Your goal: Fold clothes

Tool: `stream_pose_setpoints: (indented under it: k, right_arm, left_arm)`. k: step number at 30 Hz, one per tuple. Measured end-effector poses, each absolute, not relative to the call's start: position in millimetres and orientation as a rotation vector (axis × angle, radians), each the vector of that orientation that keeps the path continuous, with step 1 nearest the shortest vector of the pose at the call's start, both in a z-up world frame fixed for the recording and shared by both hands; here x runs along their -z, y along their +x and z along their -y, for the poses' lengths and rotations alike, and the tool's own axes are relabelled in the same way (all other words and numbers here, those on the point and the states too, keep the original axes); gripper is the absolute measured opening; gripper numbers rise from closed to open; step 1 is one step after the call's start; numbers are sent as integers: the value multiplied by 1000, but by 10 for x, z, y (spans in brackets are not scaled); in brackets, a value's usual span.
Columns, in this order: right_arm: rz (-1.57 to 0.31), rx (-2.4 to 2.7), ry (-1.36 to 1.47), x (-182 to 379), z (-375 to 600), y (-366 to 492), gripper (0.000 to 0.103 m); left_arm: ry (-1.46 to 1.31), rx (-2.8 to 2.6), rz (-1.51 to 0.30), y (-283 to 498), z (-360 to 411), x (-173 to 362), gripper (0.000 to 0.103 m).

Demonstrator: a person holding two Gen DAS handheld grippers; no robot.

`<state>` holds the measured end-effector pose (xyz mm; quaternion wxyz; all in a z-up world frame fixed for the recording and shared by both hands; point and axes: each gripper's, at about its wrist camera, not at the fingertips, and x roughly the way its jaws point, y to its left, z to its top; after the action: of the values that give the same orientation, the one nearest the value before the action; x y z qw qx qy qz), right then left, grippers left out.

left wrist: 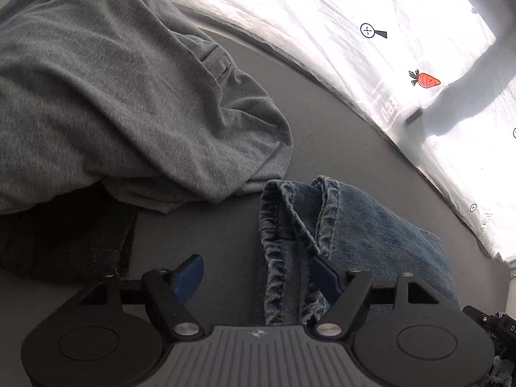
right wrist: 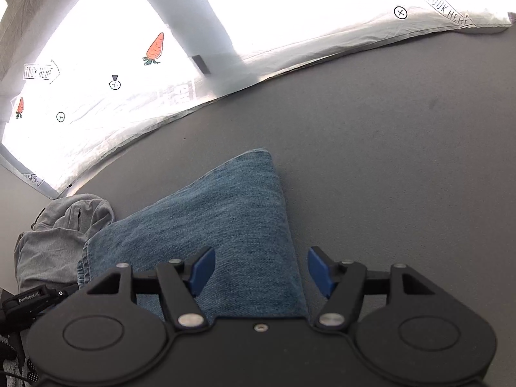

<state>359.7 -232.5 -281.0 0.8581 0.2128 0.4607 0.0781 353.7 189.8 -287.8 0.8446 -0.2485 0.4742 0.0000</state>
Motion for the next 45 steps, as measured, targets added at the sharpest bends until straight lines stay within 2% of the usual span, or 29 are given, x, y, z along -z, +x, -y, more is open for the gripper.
stream_pose_setpoints:
  k: [4, 6, 9, 13, 18, 20, 22, 24, 27, 29, 30, 31, 32, 33, 34, 36, 39, 45]
  right_arm:
    - [-1025, -246, 502, 2983, 2370, 3771, 65]
    - [-1040, -280, 547, 3054, 2424, 3807, 65]
    - [-1058, -324, 636, 3164, 2521, 3829, 65]
    - [-1080, -364, 802, 3332, 2654, 3850, 65]
    - [-1088, -435, 859, 3410, 2653, 3894, 66]
    - [-1094, -460, 892, 3444, 2651, 3927, 73]
    - [-1103, -489, 935, 3458, 2637, 3974, 89]
    - [-1113, -523, 908, 3431, 2554, 4033, 100]
    - [-1125, -560, 765, 3342, 2365, 4077, 103]
    - [-1127, -568, 662, 3270, 2261, 4073, 100]
    - [-1126, -554, 607, 3229, 2222, 4053, 87]
    - [-1129, -536, 555, 3189, 2190, 4034, 65]
    - [-1135, -516, 531, 3157, 2181, 4014, 58]
    - [-1132, -515, 555, 3138, 2195, 3991, 50]
    - [-1127, -512, 586, 3118, 2208, 3967, 44]
    - [-1106, -505, 642, 3065, 2217, 3922, 38]
    - [-1054, -506, 674, 2911, 2197, 3842, 31]
    - [-964, -478, 748, 2522, 2299, 3597, 25]
  left_arm:
    - [-670, 70, -1020, 3416, -1856, 2989, 78]
    - [-691, 61, -1022, 3402, -1861, 3022, 84]
    - [-692, 70, -1041, 3433, -1864, 3077, 88]
    - [-717, 162, -1065, 3526, -1845, 3116, 88]
    - [-795, 244, -1071, 3603, -1826, 3193, 89]
    - [-899, 296, -1082, 3654, -1824, 3252, 90]
    - [-938, 334, -1099, 3727, -1783, 3277, 91]
    - [-924, 360, -1122, 3812, -1714, 3275, 102]
    - [-853, 365, -1151, 3885, -1602, 3224, 102]
    - [-835, 314, -1138, 3839, -1556, 3194, 102]
    - [-826, 289, -1131, 3815, -1533, 3180, 99]
    - [-817, 264, -1124, 3792, -1510, 3165, 96]
    - [-809, 235, -1118, 3766, -1491, 3152, 85]
    - [-808, 185, -1115, 3721, -1488, 3142, 65]
    - [-806, 134, -1112, 3677, -1486, 3133, 56]
    - [-813, 61, -1105, 3596, -1503, 3102, 28]
    - [-858, 35, -1067, 3487, -1507, 2961, 17]
    - [-849, 100, -1005, 3315, -1279, 2532, 15]
